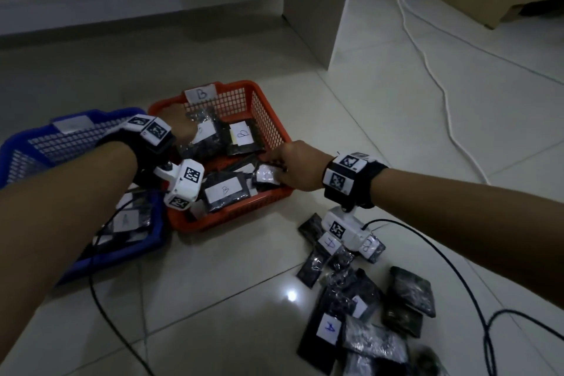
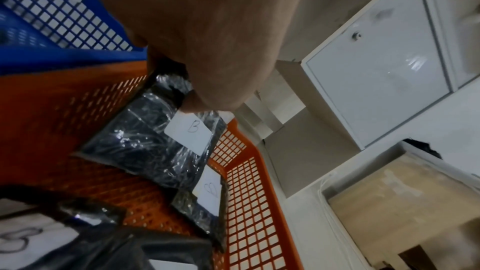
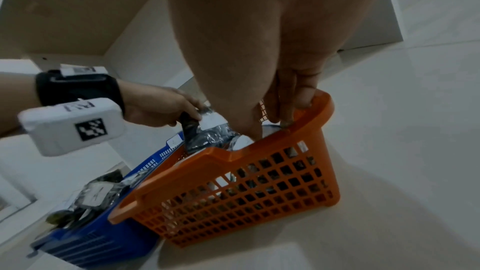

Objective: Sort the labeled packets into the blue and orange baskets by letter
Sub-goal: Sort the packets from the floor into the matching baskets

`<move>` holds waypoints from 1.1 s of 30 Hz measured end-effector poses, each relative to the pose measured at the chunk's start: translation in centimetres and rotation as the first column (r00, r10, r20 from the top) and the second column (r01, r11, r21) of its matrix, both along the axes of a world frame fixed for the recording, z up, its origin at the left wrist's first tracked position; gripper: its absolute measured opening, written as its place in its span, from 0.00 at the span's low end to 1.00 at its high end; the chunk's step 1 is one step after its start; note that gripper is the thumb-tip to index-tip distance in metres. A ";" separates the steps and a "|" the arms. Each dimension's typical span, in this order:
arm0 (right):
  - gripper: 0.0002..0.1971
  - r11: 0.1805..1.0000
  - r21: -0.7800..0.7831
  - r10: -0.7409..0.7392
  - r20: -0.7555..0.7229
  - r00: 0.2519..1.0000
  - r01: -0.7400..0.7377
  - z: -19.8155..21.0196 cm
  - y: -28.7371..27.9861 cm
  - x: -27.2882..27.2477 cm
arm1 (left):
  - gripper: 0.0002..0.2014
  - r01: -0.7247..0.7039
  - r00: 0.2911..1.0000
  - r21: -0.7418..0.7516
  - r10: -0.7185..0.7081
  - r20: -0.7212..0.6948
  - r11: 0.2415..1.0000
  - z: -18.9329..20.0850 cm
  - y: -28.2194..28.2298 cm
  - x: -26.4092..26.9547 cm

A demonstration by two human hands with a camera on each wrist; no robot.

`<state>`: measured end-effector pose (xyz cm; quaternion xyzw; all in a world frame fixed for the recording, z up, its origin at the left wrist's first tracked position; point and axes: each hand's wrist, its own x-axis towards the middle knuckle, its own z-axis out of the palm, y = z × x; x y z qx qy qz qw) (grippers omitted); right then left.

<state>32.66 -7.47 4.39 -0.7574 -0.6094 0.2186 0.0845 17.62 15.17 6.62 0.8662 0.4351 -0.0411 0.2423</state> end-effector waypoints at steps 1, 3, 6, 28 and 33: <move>0.17 0.999 0.036 -0.008 -0.016 1.000 0.008 0.0 -0.2 0.2 | 0.13 0.020 0.999 0.012 -0.020 -0.041 1.000 -0.9 0.5 0.2; 0.18 0.990 0.136 -0.028 -0.063 0.998 0.037 0.0 -0.9 0.6 | 0.21 0.017 0.997 -0.005 -0.018 -0.074 1.000 -4.0 2.9 0.6; 0.20 0.945 0.296 -0.102 -0.147 0.984 0.142 -0.4 -2.7 1.6 | 0.21 -0.017 0.996 0.039 0.020 -0.081 0.999 -4.7 2.1 1.3; 0.44 0.930 -0.329 -0.165 0.036 0.986 0.167 -5.9 -12.4 -0.7 | 0.05 0.649 0.660 -0.005 -0.560 0.501 0.761 1.2 -20.6 -3.2; 0.22 0.963 -0.248 -0.139 -0.118 0.983 0.107 -4.6 -12.1 -1.5 | 0.08 0.576 0.768 -0.148 -0.469 0.437 0.804 -1.3 -21.7 -5.7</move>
